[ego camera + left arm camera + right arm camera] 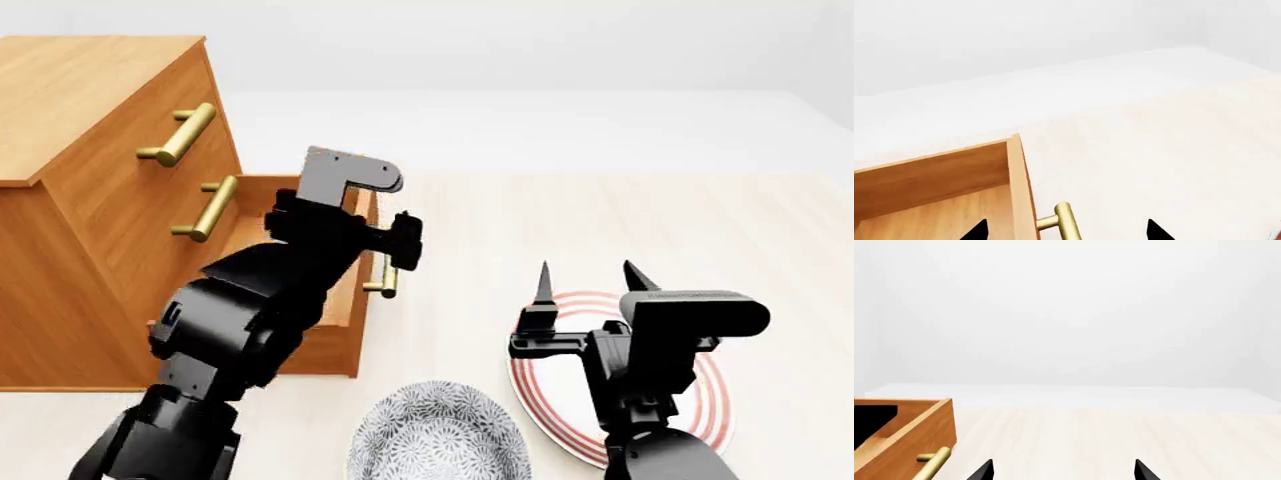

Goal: Open the bottom drawer of the cabinet.

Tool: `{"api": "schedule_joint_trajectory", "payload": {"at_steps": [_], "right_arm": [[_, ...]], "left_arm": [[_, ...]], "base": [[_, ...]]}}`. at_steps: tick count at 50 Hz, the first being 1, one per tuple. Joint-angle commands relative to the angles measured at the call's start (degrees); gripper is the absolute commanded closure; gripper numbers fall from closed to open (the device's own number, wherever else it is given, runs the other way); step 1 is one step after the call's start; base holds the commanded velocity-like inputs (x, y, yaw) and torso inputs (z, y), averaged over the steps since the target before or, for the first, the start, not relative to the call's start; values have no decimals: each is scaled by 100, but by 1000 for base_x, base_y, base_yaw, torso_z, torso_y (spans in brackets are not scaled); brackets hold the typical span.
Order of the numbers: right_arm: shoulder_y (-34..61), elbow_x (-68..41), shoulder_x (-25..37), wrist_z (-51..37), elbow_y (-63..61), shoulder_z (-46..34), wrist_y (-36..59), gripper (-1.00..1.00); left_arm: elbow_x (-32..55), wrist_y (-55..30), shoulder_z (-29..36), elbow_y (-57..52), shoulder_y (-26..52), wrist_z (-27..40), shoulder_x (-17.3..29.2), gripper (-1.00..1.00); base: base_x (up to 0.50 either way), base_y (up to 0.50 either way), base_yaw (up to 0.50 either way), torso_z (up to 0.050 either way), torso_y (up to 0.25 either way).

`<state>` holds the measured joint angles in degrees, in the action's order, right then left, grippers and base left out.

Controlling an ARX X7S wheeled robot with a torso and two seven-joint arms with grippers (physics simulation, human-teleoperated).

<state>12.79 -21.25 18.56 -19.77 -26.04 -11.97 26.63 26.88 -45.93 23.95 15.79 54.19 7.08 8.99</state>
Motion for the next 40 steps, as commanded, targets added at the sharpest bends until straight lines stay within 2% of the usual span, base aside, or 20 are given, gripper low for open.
{"api": "schedule_joint_trajectory", "payload": {"at_steps": [1, 5, 8, 15, 31, 40], "right_arm": [[352, 104, 70, -165, -504, -65, 217, -100], [493, 194, 98, -235, -840, -74, 170, -100], [657, 279, 147, -281, -1123, -92, 189, -100], [937, 494, 240, -373, -1615, -133, 154, -100], [1424, 712, 266, -410, -2106, -325, 146, -100], [1606, 653, 313, -436, -2429, -327, 376, -100]], "left_arm": [[18, 669, -436, -3190, -981, 1022, 499, -100], [153, 479, -541, -4284, -1269, 1221, 758, -100], [-73, 613, -466, -4894, -1493, 1385, 948, -100], [-327, 728, -395, -5552, -1839, 1630, 1157, -100], [-716, 1136, -98, -5711, -2140, 1641, 1346, -100], [-793, 1011, -35, -6046, -2091, 1750, 1402, -100]], "base": [[0, 0, 0, 0, 0], [0, 0, 0, 0, 0], [0, 0, 0, 0, 0], [0, 0, 0, 0, 0], [0, 0, 0, 0, 0], [0, 0, 0, 0, 0]]}}
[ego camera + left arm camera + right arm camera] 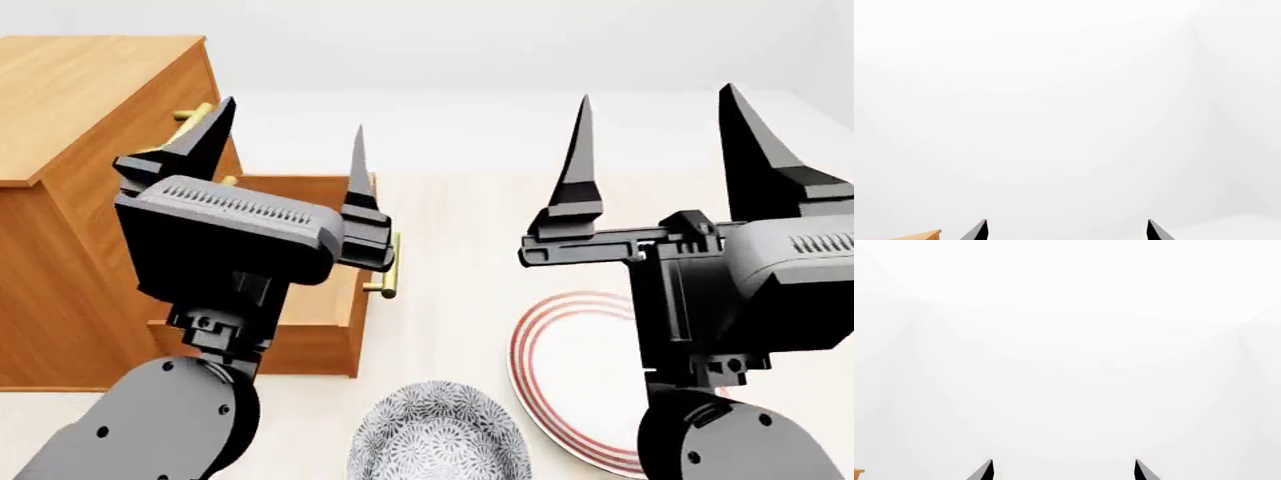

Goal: Open the bottom drawer of the cabinet.

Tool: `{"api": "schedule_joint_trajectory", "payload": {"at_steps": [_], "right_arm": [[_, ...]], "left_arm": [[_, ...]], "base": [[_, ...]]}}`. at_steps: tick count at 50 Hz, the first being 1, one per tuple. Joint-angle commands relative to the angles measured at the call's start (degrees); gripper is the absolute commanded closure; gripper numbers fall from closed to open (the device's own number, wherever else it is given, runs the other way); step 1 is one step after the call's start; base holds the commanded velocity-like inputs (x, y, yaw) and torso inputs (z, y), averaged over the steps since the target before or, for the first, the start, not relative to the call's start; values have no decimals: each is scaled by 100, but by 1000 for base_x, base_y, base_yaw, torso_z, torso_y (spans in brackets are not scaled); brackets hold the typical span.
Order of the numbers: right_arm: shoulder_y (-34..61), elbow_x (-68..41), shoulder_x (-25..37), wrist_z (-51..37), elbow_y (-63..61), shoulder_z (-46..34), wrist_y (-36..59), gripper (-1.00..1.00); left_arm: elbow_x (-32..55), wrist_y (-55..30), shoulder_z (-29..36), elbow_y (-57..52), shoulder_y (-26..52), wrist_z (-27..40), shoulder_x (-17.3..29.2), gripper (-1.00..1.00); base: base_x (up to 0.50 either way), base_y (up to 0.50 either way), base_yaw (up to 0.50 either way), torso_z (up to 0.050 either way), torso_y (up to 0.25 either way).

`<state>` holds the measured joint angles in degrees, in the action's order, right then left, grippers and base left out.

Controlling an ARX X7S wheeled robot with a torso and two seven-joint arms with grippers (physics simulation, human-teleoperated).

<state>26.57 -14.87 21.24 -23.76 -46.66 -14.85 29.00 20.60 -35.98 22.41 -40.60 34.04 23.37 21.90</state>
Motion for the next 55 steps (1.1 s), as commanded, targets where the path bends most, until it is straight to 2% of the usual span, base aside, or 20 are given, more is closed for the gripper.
{"api": "schedule_joint_trajectory", "payload": {"at_steps": [1, 26, 39, 55], "right_arm": [[231, 11, 48, -39, -383, -34, 136, -100], [314, -62, 101, -85, -461, 5, 164, -100], [1090, -100, 36, -129, -754, -87, 578, -100], [1352, -267, 94, -219, -1034, -90, 699, -100]], "left_arm": [[-167, 18, 111, -428, -72, 132, 110, -100], [-114, -16, 90, -518, 63, 163, 129, -100], [-61, -276, 64, -897, 689, 197, 52, -100], [-235, 3, 168, -935, 556, 209, 163, -100]], "base": [[0, 0, 0, 0, 0], [0, 0, 0, 0, 0], [0, 0, 0, 0, 0], [0, 0, 0, 0, 0]]}}
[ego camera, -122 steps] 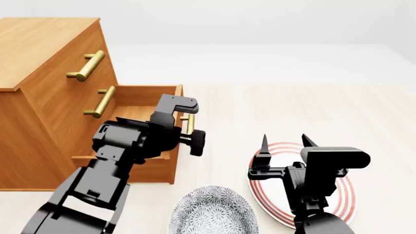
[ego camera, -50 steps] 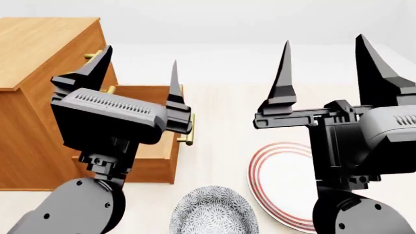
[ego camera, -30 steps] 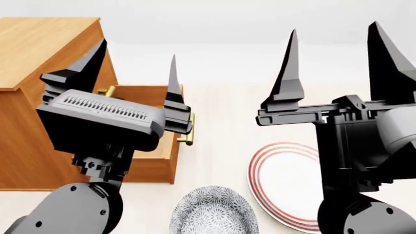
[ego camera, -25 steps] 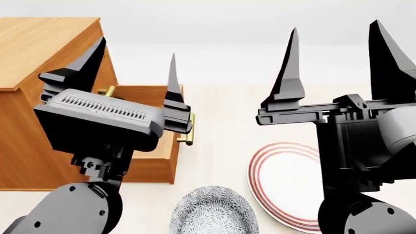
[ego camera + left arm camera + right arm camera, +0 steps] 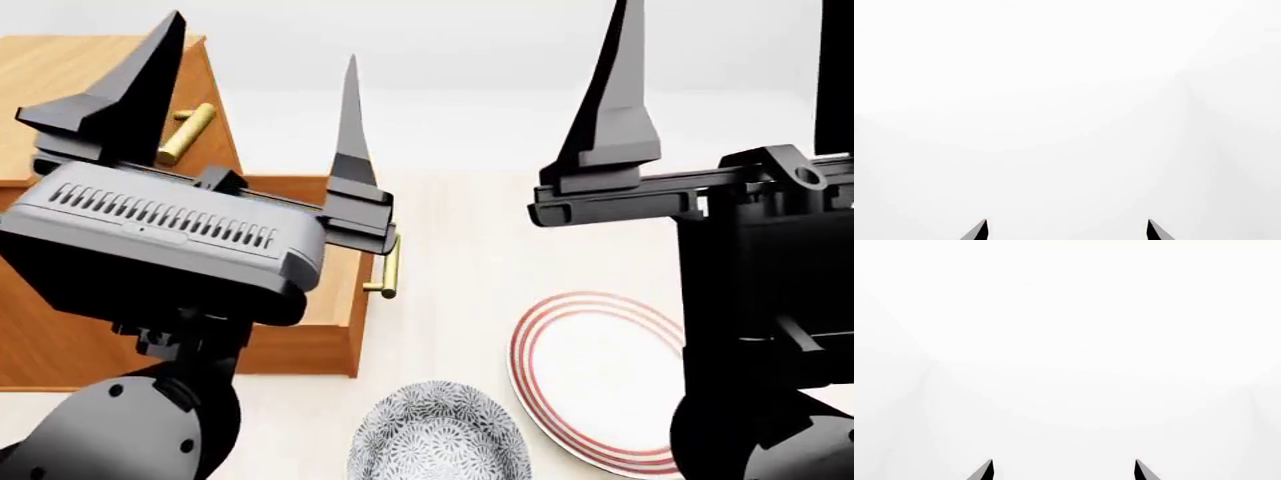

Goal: Open the bottom drawer of the cabinet.

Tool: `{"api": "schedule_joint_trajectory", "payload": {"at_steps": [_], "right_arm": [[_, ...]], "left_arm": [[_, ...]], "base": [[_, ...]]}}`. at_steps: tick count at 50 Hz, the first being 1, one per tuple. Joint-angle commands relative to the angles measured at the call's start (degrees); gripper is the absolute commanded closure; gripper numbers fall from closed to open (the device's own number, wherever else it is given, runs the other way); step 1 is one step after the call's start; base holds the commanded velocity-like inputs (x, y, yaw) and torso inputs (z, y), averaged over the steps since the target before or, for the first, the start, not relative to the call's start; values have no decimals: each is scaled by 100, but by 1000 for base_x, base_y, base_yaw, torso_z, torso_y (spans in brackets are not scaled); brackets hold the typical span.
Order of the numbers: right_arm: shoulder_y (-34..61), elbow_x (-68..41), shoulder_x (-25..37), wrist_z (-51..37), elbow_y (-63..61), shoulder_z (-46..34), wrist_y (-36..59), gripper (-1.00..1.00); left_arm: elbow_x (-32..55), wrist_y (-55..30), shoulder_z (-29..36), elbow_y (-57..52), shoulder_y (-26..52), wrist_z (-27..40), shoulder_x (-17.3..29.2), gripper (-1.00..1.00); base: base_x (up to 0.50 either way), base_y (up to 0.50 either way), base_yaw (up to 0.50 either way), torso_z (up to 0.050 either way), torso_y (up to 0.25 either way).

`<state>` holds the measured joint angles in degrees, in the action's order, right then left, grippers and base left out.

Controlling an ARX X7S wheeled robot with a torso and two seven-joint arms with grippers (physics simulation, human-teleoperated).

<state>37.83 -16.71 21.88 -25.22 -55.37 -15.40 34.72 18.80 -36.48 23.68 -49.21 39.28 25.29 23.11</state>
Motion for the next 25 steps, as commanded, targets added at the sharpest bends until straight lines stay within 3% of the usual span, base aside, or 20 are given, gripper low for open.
{"api": "schedule_joint_trajectory", "payload": {"at_steps": [1, 25], "right_arm": [[254, -91, 32, -85, -171, -33, 165, -100], [397, -314, 210, -333, -299, -107, 152, -100]], "left_arm": [[-44, 44, 35, -85, 38, 19, 40, -100], [-32, 127, 12, -256, 73, 74, 86, -100]], "base": [[0, 0, 0, 0, 0], [0, 0, 0, 0, 0]]}}
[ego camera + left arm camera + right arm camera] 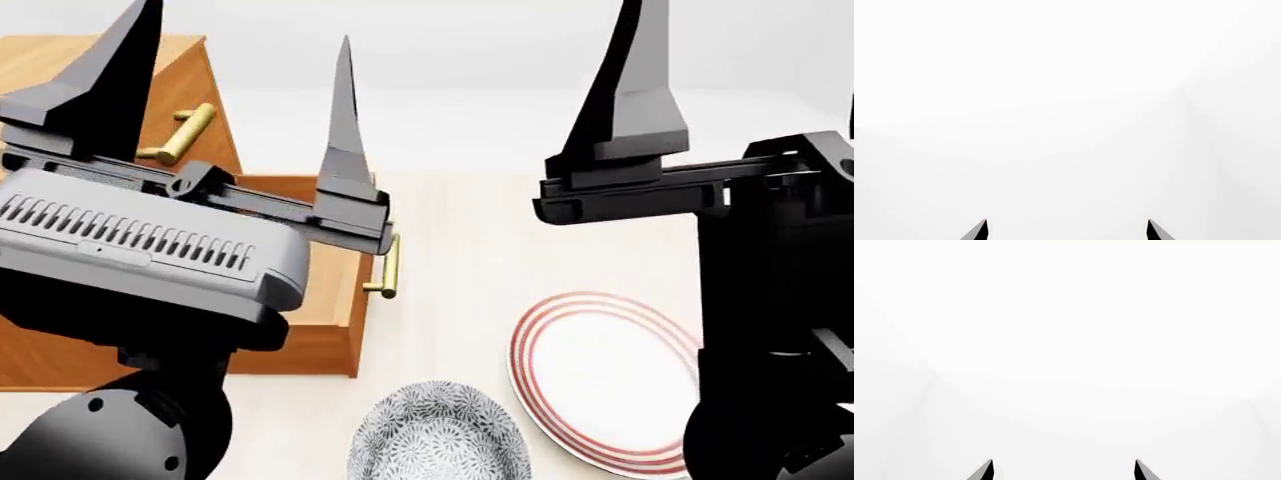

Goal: Open the bottom drawer of the cabinet.

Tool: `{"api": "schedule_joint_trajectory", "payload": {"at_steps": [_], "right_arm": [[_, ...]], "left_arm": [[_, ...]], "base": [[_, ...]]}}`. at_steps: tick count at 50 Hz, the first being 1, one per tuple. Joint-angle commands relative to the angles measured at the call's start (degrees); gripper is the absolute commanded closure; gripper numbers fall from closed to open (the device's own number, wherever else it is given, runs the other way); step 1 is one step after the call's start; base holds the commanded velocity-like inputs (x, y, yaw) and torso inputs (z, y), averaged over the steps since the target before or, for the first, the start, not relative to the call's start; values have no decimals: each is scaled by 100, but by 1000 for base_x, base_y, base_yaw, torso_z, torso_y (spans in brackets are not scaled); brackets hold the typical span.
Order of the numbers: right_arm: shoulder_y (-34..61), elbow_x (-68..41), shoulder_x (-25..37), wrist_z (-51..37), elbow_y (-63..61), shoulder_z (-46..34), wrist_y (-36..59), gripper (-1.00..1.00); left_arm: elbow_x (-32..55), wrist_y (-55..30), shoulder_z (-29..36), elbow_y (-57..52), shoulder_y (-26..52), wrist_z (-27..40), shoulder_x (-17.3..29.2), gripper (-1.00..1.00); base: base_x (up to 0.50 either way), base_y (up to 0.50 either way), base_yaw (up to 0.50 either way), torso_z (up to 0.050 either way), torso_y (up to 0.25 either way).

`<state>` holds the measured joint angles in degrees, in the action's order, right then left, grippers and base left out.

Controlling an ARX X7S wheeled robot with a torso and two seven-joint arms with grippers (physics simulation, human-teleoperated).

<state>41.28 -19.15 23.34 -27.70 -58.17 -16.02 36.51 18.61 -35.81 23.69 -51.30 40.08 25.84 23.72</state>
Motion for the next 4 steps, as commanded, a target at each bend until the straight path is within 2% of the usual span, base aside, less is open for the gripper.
{"api": "schedule_joint_trajectory", "payload": {"at_steps": [1, 4], "right_arm": [[43, -67, 68, -88, -1, -52, -48, -100], [51, -87, 101, -132, 16, -91, -83, -100]], "left_arm": [[-17, 72, 16, -33, -18, 18, 28, -100], [-13, 95, 7, -19, -27, 19, 38, -100]], "base": [[0, 0, 0, 0, 0], [0, 0, 0, 0, 0]]}}
